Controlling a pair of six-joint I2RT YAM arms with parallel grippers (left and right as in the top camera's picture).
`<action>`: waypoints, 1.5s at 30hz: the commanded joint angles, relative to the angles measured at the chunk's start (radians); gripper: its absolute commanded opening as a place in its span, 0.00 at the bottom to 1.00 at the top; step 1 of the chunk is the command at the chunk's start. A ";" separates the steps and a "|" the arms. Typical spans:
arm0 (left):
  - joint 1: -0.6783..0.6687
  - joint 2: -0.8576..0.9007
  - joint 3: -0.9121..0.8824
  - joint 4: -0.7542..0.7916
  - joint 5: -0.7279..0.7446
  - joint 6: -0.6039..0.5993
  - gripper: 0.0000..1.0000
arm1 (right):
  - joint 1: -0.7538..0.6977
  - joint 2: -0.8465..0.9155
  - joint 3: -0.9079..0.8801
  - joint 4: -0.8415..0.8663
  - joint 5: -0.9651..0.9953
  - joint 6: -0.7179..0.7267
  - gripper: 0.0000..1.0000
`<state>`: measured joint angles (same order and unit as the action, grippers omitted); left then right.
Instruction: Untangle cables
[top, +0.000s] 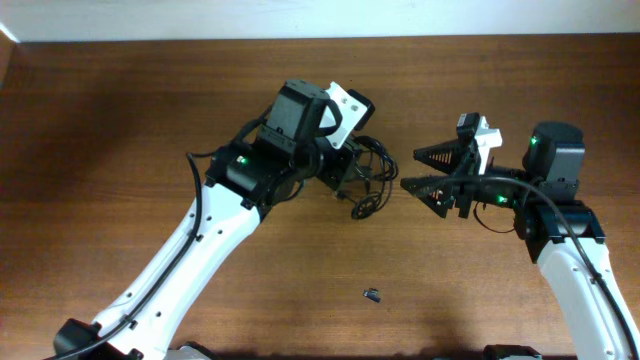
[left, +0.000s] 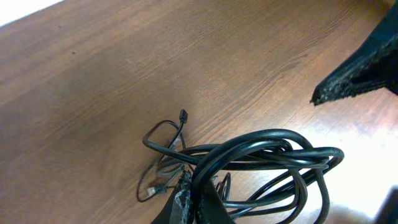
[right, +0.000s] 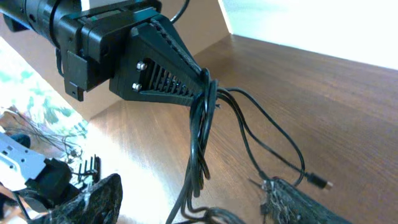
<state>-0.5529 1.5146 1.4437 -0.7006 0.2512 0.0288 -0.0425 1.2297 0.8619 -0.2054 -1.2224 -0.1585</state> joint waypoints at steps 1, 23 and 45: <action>-0.047 -0.029 0.008 0.003 0.024 -0.053 0.00 | -0.003 0.003 0.010 -0.001 -0.029 -0.048 0.67; -0.076 -0.028 0.008 -0.085 -0.171 -0.174 0.00 | -0.004 0.003 0.010 0.197 -0.008 0.270 0.04; -0.076 -0.025 0.008 -0.193 -0.171 -0.174 0.00 | -0.005 0.003 0.010 -0.060 0.628 0.789 0.04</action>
<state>-0.6418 1.5017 1.4643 -0.8730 0.1417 -0.1513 -0.0212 1.2404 0.8608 -0.2295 -0.8715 0.6010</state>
